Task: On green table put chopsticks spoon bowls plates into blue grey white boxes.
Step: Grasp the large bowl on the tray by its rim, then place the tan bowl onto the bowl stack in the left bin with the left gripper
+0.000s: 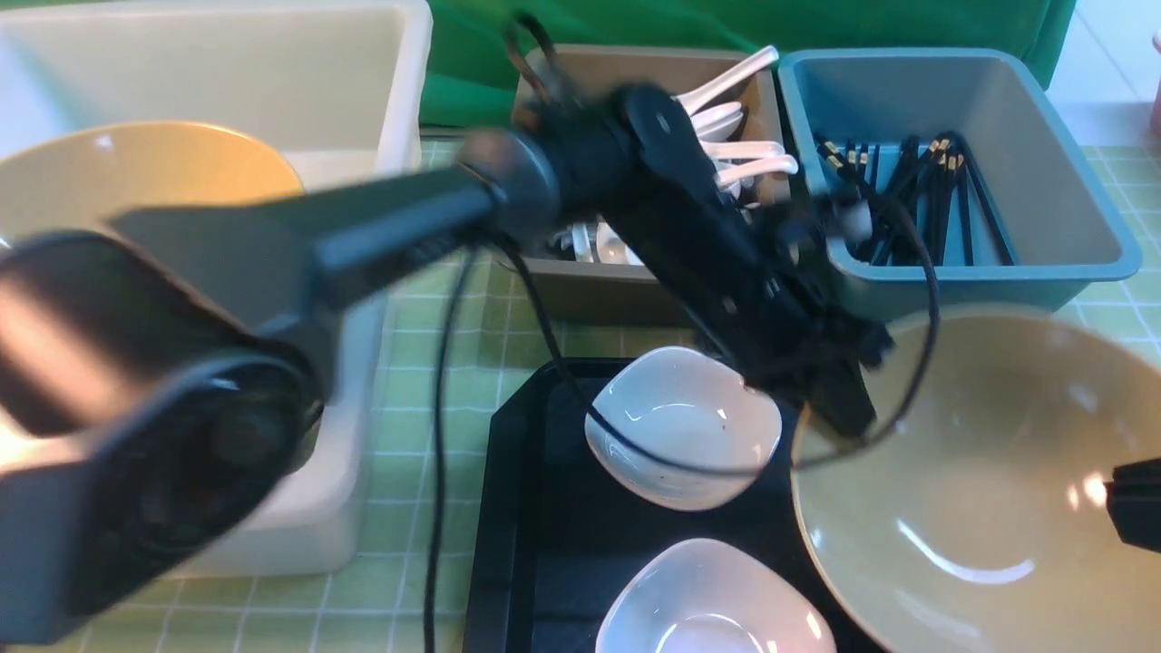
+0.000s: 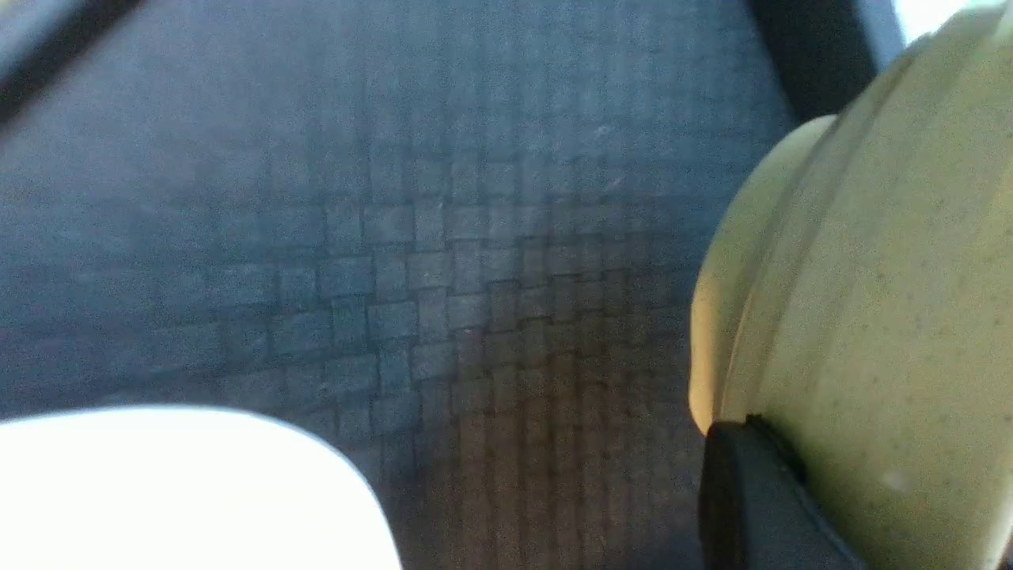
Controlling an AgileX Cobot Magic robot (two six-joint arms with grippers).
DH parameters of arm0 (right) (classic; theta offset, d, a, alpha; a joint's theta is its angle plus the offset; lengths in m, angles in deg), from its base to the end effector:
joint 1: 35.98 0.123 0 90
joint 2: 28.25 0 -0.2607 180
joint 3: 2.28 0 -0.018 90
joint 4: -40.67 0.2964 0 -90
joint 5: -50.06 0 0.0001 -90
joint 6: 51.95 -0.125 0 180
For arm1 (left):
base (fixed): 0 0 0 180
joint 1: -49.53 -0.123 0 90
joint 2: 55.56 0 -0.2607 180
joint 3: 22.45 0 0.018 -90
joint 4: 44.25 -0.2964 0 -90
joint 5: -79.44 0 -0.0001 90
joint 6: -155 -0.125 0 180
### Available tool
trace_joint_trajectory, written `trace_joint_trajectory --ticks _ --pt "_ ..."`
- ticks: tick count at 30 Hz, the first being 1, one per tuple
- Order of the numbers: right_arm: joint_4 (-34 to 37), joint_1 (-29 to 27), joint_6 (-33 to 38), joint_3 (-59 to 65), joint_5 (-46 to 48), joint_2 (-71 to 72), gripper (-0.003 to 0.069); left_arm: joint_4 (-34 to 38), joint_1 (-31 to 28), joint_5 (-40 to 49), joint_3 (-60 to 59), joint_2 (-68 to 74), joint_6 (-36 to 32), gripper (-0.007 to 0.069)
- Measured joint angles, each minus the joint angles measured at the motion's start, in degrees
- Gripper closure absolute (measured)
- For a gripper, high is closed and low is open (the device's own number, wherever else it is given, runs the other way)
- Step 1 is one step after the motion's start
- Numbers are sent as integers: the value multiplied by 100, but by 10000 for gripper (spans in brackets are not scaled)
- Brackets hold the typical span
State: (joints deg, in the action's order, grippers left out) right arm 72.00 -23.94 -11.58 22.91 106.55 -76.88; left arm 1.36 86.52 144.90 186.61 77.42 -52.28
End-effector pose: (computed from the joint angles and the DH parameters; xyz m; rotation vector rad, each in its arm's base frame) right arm 0.1827 0.0944 0.3522 -0.8608 1.9760 0.3938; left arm 0.3512 -0.3663 0.1702 1.1548 2.5675 -1.1297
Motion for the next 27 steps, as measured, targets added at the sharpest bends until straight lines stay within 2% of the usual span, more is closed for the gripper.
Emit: trace_joint_trajectory --ticks 5,6,9,15,18,19,21,23,27 --pt "545 43 655 0 -251 0 587 -144 -529 383 -1 -919 26 609" --pt "793 57 990 0 -263 0 584 -219 -707 433 -40 -1179 105 609" --pt "1218 57 1409 -18 -274 -5 580 -356 -1145 460 -267 -1997 395 609" --pt "1274 193 1521 -293 -301 -185 573 -952 -1943 545 -1002 -3419 993 609" --pt "1299 462 1523 -550 -301 -373 569 -1488 -2798 665 -1849 -4360 1373 609" --pt "1305 479 1523 -564 -301 -387 569 -1510 -2922 672 -1906 -4409 1398 609" --pt "1325 651 1523 -679 -301 -538 568 -1618 -3523 679 -2424 -4848 1490 609" --pt "1330 869 1499 -783 -344 -845 566 -1464 -4435 679 -3083 -5297 1496 609" --pt "1331 1150 1335 -886 -457 -1301 561 -844 -5689 766 -3545 -5594 1393 609"
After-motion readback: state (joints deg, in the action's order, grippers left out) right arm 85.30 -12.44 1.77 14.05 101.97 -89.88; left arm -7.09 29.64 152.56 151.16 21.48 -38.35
